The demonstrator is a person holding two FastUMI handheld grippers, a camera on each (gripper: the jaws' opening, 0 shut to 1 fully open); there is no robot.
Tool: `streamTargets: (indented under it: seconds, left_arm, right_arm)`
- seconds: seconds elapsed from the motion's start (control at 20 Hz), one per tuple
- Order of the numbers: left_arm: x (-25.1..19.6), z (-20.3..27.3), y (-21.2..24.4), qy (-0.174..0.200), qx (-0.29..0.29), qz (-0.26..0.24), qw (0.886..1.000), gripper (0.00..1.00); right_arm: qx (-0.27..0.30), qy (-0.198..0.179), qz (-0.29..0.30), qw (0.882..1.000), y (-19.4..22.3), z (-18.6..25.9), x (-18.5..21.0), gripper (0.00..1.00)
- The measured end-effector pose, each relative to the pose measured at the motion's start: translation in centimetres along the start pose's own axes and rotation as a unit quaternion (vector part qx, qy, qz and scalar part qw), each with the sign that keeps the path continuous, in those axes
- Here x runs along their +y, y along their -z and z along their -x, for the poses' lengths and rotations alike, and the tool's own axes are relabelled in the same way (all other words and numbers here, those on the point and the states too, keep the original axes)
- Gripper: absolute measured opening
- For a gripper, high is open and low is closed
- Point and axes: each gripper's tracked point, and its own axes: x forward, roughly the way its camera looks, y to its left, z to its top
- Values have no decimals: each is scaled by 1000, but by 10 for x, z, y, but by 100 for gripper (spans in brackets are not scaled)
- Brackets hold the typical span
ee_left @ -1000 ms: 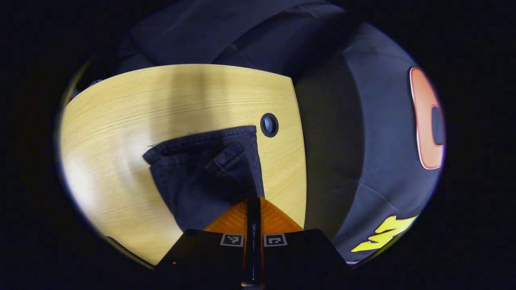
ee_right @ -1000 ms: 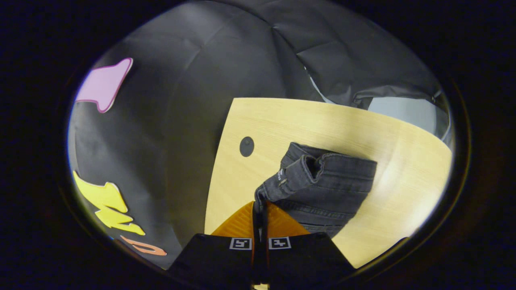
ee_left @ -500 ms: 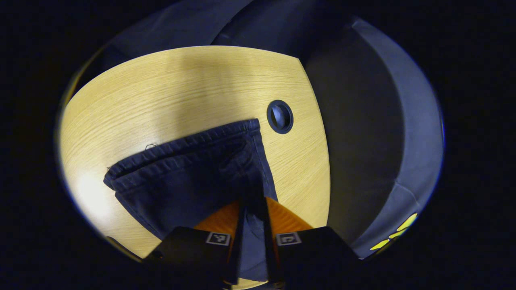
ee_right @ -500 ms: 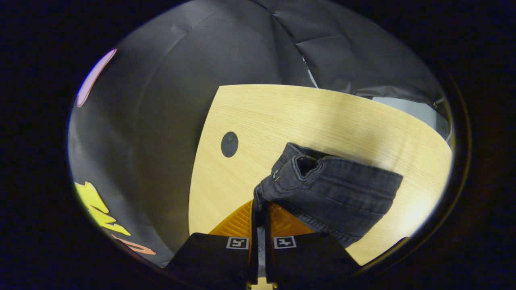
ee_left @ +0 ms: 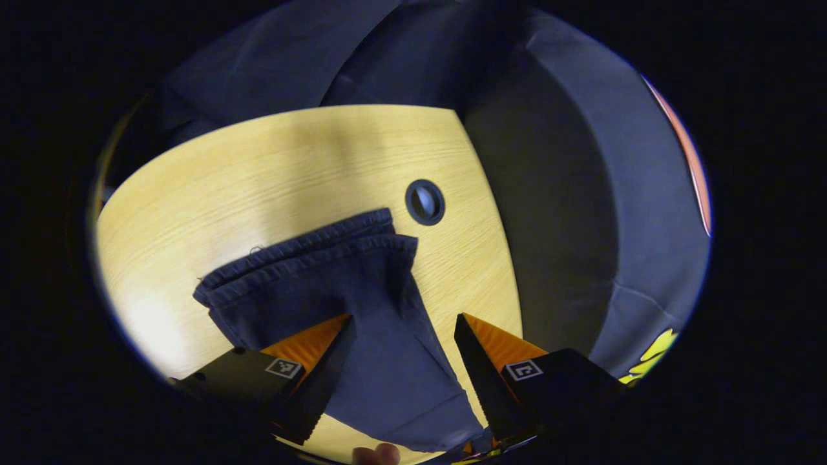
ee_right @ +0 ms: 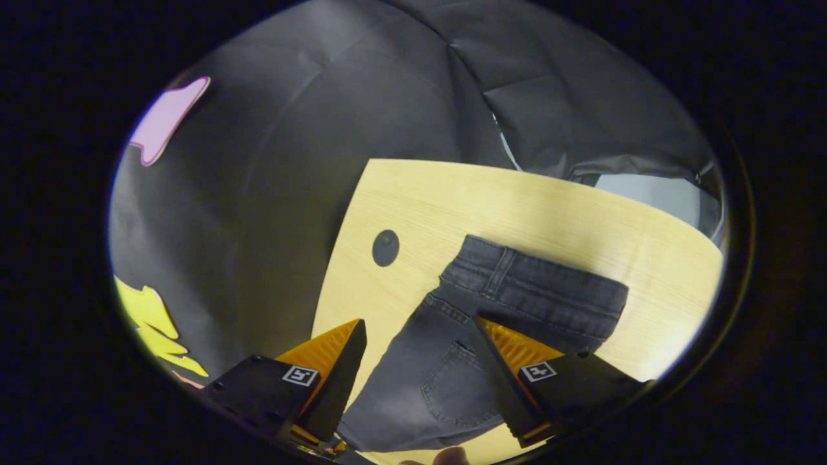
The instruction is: Grasp the waist and the cuffs of the jeans and fold them to make the two legs overlap; first hold the waist and fold one-third of the jeans toward the cuffs, then hold the cuffs and fold the remaining one-third in the same direction to finish folding.
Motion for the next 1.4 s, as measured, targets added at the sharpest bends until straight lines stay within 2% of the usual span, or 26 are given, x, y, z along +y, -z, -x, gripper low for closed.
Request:
streamTargets:
  seconds: [0.15, 0.25, 0.3, 0.35, 0.4, 0.55, 0.65, 0.75, 0.8, 0.9, 0.95, 1.0, 1.1, 1.15, 1.2, 1.25, 1.3, 1.4]
  left_arm:
    - [-45, 67, -11, 20, -53, -106, 993, 99]
    - [-82, 119, -13, 46, -98, -187, 976, 100]
    - [-112, 130, -8, 60, -123, -225, 965, 99]
    - [-135, 137, -23, 71, -149, -262, 951, 99]
    - [-140, 189, 0, 82, -170, -297, 936, 99]
    - [-166, 237, 35, 123, -237, -385, 883, 98]
    - [-169, 270, 55, 137, -284, -419, 852, 99]
    - [-171, 290, 82, 148, -310, -442, 829, 99]
    - [-165, 300, 96, 150, -318, -448, 822, 99]
    - [-157, 318, 120, 163, -336, -454, 809, 99]
    - [-151, 325, 131, 164, -342, -460, 803, 99]
    - [-142, 328, 144, 163, -340, -465, 801, 99]
    - [-131, 329, 171, 167, -322, -469, 805, 98]
    - [-129, 329, 180, 167, -314, -473, 806, 98]
    - [-126, 330, 186, 166, -309, -474, 808, 98]
    - [-125, 331, 192, 167, -305, -475, 808, 99]
    - [-126, 332, 196, 167, -302, -475, 810, 98]
    - [-127, 335, 201, 161, -302, -480, 808, 99]
  right_arm:
    - [-33, -17, 58, 998, 0, 34, 10, 98]
    - [-67, -30, 118, 990, 2, 65, 19, 98]
    - [-88, -44, 150, 984, 4, 82, 27, 98]
    - [-108, -54, 185, 975, 10, 102, 33, 98]
    - [-133, -63, 222, 964, 13, 122, 39, 98]
    - [-210, -94, 333, 914, 32, 187, 57, 98]
    - [-260, -117, 387, 877, 50, 228, 65, 98]
    - [-299, -126, 436, 839, 71, 266, 60, 95]
    - [-310, -117, 455, 826, 79, 279, 52, 92]
    - [-311, -100, 483, 812, 101, 286, 38, 100]
    - [-310, -96, 487, 811, 110, 283, 29, 97]
    - [-308, -93, 485, 813, 119, 285, 22, 100]
    - [-298, -84, 472, 825, 127, 283, 2, 97]
    - [-289, -77, 463, 834, 127, 278, -9, 92]
    - [-283, -69, 450, 844, 123, 270, -20, 97]
    - [-276, -60, 436, 854, 115, 262, -32, 92]
    - [-271, -48, 418, 866, 104, 250, -44, 97]
    - [-267, -23, 371, 889, 79, 222, -68, 97]
